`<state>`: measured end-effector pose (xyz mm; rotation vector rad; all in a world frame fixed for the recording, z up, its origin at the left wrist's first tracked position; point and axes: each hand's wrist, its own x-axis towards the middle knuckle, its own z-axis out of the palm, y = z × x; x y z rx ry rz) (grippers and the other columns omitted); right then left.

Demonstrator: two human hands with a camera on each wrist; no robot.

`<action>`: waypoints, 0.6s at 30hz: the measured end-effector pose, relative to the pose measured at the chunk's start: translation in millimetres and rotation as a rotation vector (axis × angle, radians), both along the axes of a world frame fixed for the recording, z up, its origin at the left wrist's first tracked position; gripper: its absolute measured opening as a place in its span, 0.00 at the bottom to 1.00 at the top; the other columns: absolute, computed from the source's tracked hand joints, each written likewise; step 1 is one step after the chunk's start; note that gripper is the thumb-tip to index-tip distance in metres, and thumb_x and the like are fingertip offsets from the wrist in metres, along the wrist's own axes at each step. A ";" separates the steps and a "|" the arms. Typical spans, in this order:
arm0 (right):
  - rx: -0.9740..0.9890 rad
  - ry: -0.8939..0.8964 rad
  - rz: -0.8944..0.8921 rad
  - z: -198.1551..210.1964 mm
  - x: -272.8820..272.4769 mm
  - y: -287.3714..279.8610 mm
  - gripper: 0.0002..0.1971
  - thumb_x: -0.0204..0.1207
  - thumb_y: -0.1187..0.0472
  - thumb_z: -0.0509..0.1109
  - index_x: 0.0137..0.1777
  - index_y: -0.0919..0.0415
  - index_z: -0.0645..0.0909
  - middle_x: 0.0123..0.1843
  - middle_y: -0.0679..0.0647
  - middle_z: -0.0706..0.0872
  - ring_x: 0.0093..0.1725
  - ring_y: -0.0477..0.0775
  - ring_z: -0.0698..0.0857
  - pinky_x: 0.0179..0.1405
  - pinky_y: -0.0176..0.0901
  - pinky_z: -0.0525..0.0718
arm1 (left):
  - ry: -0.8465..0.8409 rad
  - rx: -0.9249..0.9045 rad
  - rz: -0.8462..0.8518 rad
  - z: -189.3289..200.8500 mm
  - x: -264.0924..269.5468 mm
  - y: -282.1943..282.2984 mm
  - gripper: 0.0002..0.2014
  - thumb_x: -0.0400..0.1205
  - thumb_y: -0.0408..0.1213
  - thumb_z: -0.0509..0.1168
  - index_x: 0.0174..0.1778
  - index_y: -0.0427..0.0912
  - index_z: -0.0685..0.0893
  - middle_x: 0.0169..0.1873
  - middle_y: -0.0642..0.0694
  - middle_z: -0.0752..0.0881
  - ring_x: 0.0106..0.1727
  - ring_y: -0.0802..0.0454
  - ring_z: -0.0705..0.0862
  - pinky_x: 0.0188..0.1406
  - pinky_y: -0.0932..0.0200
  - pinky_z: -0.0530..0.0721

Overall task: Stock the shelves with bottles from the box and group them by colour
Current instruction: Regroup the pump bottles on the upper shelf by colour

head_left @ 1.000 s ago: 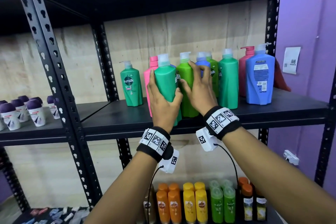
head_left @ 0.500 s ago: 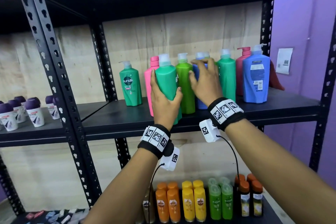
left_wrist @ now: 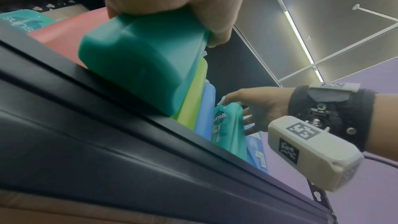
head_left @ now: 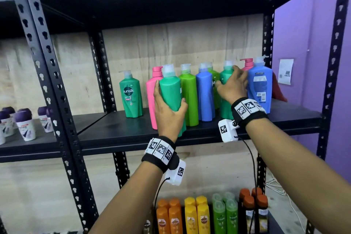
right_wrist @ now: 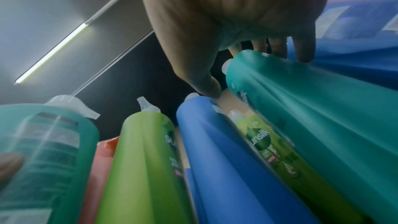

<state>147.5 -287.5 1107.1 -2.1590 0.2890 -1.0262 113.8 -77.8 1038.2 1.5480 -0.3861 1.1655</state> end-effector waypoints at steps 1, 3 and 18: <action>0.040 0.006 0.034 0.6 3.6 -2.9 0.42 0.77 0.51 0.74 0.86 0.53 0.54 0.84 0.65 0.57 0.83 0.71 0.63 0.81 0.66 0.68 | -0.003 -0.003 -0.006 -0.4 1.8 0.2 0.45 0.74 0.42 0.76 0.85 0.55 0.59 0.68 0.61 0.76 0.60 0.76 0.77 0.55 0.82 0.72; 0.094 0.004 0.088 -2.9 9.9 -9.6 0.41 0.78 0.54 0.73 0.86 0.50 0.53 0.82 0.68 0.62 0.78 0.73 0.71 0.78 0.63 0.73 | -0.002 -0.005 -0.018 -1.5 3.8 0.1 0.45 0.74 0.42 0.76 0.85 0.54 0.59 0.65 0.65 0.75 0.60 0.82 0.74 0.53 0.87 0.68; 0.070 -0.280 0.154 -37.1 10.2 -15.0 0.41 0.85 0.50 0.68 0.90 0.59 0.48 0.87 0.65 0.60 0.83 0.68 0.66 0.79 0.63 0.70 | 0.007 0.006 -0.030 -0.1 -0.3 -0.4 0.45 0.75 0.44 0.75 0.85 0.55 0.57 0.71 0.57 0.76 0.63 0.76 0.76 0.58 0.79 0.74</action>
